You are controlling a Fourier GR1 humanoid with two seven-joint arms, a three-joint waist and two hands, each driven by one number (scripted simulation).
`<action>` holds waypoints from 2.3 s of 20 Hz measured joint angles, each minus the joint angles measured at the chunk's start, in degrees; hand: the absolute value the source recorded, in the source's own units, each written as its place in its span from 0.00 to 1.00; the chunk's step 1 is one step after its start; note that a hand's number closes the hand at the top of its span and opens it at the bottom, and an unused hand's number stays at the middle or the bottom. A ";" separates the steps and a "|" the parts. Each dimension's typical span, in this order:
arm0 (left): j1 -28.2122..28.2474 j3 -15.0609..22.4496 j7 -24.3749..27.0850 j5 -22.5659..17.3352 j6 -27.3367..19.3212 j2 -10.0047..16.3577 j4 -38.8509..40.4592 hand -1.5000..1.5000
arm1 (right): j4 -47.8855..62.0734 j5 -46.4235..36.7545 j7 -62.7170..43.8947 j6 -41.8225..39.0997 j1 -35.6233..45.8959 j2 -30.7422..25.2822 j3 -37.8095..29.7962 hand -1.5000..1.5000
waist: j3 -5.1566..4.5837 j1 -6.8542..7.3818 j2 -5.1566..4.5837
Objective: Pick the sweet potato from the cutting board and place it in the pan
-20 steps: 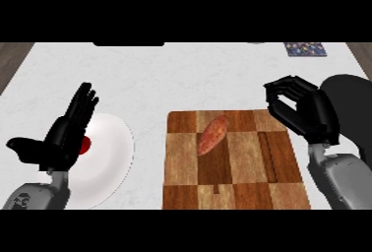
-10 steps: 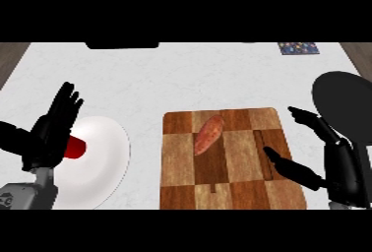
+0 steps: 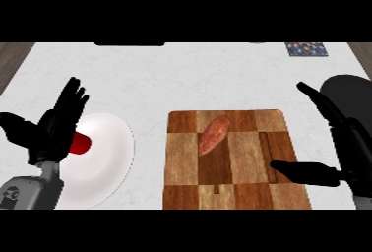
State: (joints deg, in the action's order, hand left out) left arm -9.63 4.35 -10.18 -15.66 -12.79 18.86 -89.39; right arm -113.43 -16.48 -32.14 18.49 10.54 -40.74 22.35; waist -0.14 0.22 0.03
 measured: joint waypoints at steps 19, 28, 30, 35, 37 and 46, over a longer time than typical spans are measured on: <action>-0.38 -1.38 -0.94 1.02 1.44 -1.00 -0.03 0.50 | 12.65 9.42 -24.77 -34.64 24.02 9.57 10.69 0.00 | 0.08 0.38 -0.03; 0.95 -1.98 0.14 1.34 2.84 -1.41 -0.10 0.50 | 16.06 4.97 -28.50 -37.78 29.68 13.06 16.45 0.00 | 0.07 0.27 0.08; 1.00 -1.74 -0.58 1.74 2.56 -1.69 -0.86 0.50 | 17.16 3.87 -29.23 -38.02 30.83 15.07 16.96 0.00 | 0.08 0.26 0.09; 0.65 -2.83 -1.53 1.75 2.91 -1.73 -1.37 0.50 | 22.16 0.72 -28.86 -38.67 32.85 20.63 16.83 0.00 | 0.10 0.26 0.04; 1.27 -3.12 -1.61 1.80 3.40 -1.43 -1.75 0.50 | 23.42 0.16 -28.79 -39.14 32.70 21.45 16.72 0.00 | 0.10 0.19 0.05; -0.88 -3.73 -2.25 2.69 3.41 -2.44 -0.25 0.50 | 32.15 -3.75 -28.07 -40.17 33.94 25.96 15.08 0.00 | 0.11 -0.04 0.00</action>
State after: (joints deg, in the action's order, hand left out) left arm -10.51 0.61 -12.43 -12.96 -9.38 16.42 -89.64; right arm -81.28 -20.22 -60.22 -21.68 44.48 -14.77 37.43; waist -0.03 0.17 0.03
